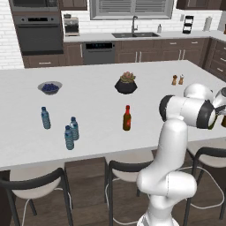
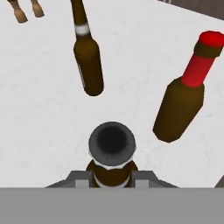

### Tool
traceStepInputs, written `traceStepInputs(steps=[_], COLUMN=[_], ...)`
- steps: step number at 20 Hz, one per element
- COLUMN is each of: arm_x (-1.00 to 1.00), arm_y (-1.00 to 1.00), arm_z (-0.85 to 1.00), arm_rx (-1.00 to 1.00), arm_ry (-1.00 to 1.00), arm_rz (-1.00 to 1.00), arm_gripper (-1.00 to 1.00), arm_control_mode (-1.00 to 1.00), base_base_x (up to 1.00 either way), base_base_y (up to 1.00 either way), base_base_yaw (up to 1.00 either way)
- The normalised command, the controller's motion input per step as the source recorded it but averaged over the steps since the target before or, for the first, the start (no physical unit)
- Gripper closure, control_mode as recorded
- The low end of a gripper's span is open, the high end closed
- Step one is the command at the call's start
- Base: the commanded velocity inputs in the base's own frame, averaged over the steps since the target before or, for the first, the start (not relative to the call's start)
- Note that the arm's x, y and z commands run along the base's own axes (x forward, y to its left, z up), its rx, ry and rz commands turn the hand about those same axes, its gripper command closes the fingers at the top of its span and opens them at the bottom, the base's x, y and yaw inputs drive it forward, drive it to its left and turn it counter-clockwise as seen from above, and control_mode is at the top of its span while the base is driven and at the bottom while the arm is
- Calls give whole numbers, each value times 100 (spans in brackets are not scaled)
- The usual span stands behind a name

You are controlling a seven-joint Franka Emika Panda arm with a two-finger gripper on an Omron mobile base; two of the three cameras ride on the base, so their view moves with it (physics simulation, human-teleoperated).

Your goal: Move the plastic bottles in the middle to the plastics group, and the glass bottles in the middle to the glass group.

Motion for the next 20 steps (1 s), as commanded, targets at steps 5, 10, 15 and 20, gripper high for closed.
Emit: traceStepInputs(steps=[5, 10, 15, 20], arm_x=[0, 26, 42, 21], arm_y=[0, -11, -19, -18], arm_z=[-23, 5, 1, 0], arm_rx=[0, 0, 0, 0], arm_ry=[0, 0, 0, 0], arm_rz=[0, 0, 0, 0], arm_gripper=[100, 100, 100, 100], arm_control_mode=[-100, -100, -100, -100], base_base_x=[0, 0, 0, 0], base_base_y=[0, 0, 0, 0], base_base_yaw=[0, 0, 0, 0])
